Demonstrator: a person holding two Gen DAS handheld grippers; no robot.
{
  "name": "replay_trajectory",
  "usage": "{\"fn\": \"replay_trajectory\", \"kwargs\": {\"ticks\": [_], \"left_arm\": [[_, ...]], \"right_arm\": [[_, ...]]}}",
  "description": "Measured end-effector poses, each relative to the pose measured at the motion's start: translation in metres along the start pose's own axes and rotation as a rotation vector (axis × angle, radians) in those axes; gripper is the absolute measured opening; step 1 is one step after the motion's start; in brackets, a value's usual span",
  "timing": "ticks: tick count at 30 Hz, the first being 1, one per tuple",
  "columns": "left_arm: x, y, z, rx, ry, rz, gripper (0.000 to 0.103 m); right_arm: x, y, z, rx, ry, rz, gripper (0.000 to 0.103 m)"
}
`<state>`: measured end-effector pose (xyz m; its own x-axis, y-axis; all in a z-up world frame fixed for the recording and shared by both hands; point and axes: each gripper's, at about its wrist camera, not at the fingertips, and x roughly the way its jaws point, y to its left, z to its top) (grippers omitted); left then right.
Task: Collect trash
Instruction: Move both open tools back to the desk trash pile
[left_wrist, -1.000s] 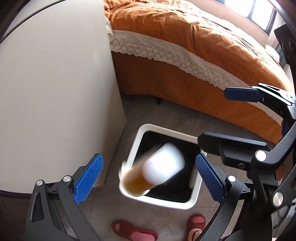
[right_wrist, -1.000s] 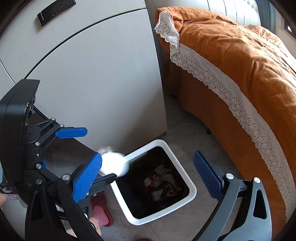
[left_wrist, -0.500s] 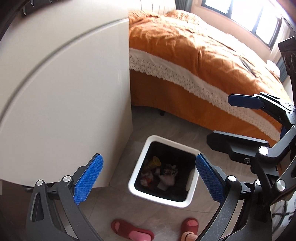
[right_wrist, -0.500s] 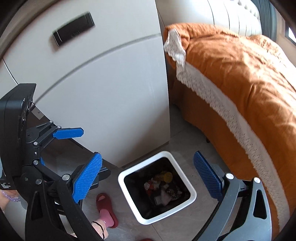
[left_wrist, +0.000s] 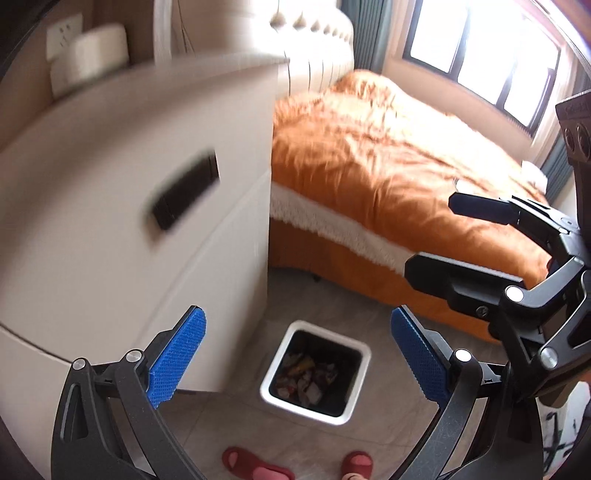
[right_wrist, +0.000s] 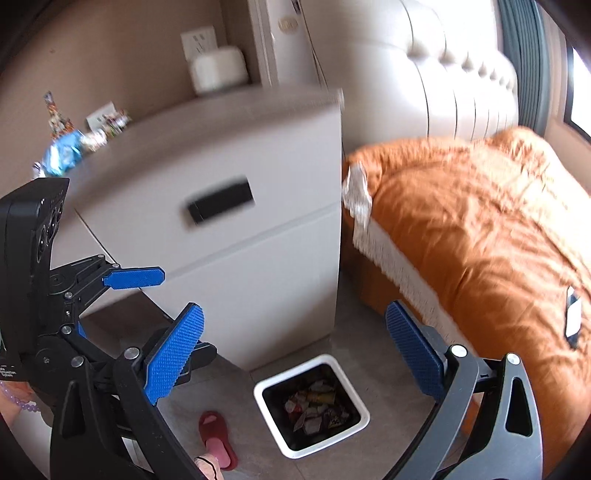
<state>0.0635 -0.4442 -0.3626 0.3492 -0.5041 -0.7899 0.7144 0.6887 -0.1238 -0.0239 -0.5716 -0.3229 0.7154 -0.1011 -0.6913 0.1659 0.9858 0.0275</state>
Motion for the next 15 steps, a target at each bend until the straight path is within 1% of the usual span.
{"fn": "replay_trajectory", "kwargs": {"ticks": [3,7,9,11,12,15], "left_arm": [[-0.04,-0.004,0.019,-0.023,-0.037,-0.009,0.098],[-0.095,-0.001,0.04,-0.051,-0.1,0.026,0.098],[-0.12,0.006,0.048,-0.067,-0.129,0.057,0.098],[-0.145,0.017,0.054,-0.082,-0.162,0.111,0.098],[-0.16,0.025,0.057,-0.098,-0.182,0.138,0.098],[-0.189,0.048,0.059,-0.14,-0.208,0.201,0.098]], "right_arm": [[-0.035,0.01,0.025,-0.022,-0.05,-0.001,0.099],[-0.074,0.026,0.057,-0.049,-0.117,0.006,0.099],[-0.087,0.035,0.071,-0.061,-0.148,0.022,0.099],[-0.099,0.047,0.088,-0.084,-0.182,0.042,0.099],[-0.103,0.053,0.096,-0.097,-0.196,0.052,0.099],[-0.109,0.078,0.119,-0.138,-0.234,0.101,0.099]]}}
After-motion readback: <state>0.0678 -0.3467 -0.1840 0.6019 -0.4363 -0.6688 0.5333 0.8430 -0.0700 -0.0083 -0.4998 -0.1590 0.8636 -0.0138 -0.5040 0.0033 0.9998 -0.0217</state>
